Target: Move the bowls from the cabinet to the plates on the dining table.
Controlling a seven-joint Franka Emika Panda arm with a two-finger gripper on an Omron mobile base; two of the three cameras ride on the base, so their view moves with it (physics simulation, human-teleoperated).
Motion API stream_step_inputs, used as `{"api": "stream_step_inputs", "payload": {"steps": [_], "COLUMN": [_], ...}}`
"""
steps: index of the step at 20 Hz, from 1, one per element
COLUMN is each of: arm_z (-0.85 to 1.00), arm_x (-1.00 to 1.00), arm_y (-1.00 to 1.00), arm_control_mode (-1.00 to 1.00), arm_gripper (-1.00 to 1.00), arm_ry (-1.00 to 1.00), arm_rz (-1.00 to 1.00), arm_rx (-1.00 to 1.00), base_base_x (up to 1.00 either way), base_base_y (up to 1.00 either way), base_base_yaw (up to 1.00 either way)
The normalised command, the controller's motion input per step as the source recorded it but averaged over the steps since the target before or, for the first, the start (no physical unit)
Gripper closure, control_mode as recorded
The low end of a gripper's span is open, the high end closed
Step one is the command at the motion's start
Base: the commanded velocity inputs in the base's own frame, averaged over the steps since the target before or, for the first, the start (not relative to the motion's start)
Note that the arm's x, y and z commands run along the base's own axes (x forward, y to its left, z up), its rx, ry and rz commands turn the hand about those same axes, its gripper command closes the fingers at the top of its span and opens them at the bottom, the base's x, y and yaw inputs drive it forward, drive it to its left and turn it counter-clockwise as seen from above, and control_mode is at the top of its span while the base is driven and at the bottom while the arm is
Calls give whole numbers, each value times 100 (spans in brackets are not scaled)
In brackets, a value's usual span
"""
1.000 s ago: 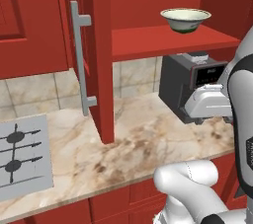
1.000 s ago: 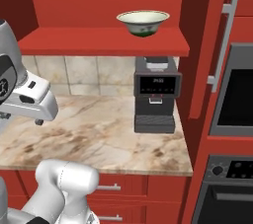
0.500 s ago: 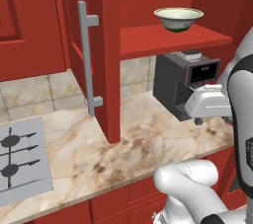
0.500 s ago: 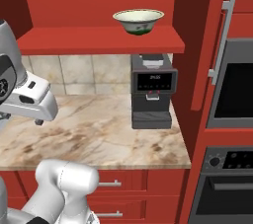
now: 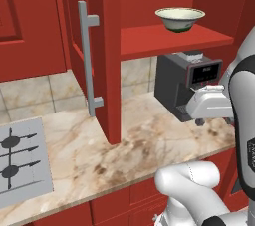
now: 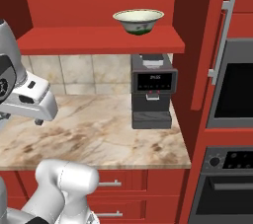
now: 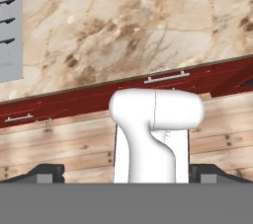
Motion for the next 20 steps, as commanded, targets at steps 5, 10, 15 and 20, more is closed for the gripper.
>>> {"api": "stream_step_inputs", "payload": {"steps": [5,10,15,20], "arm_z": [0,0,0,7], "arm_x": [0,28,90,61], "arm_y": [0,-9,-39,-40], "arm_control_mode": [100,-100,-100,-100], "arm_gripper": [-100,-100,-100,-100], "arm_ry": [0,0,1,0], "arm_rz": [0,-9,-21,-19], "arm_rx": [0,0,4,14], "base_base_x": [1,2,0,0], "base_base_y": [0,0,0,0], "base_base_yaw": [0,0,0,0]}}
